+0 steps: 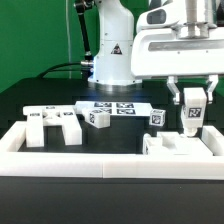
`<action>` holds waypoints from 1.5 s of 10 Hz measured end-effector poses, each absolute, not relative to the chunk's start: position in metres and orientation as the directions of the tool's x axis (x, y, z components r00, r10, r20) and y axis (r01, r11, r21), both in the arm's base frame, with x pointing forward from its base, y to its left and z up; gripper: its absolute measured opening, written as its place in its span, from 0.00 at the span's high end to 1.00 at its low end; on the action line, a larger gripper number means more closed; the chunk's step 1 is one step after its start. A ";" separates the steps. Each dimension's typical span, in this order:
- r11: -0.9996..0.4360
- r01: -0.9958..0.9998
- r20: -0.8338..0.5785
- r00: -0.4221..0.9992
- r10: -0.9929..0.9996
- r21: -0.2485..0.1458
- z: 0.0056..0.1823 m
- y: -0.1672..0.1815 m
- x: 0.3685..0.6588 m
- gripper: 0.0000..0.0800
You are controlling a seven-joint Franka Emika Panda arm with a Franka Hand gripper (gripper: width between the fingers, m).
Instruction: Assemble chair
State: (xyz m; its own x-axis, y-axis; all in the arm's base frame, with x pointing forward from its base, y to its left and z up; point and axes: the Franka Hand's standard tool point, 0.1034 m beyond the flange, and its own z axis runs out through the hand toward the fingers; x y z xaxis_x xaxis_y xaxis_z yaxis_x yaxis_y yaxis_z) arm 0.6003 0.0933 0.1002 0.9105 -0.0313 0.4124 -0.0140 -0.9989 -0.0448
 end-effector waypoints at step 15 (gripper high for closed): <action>-1.000 0.003 0.585 0.811 -0.005 -0.012 0.090 0.095 0.629 0.64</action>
Offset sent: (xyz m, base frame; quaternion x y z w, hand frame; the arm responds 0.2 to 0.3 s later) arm 0.0000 0.0000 0.0000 0.0000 0.1938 0.0000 0.9810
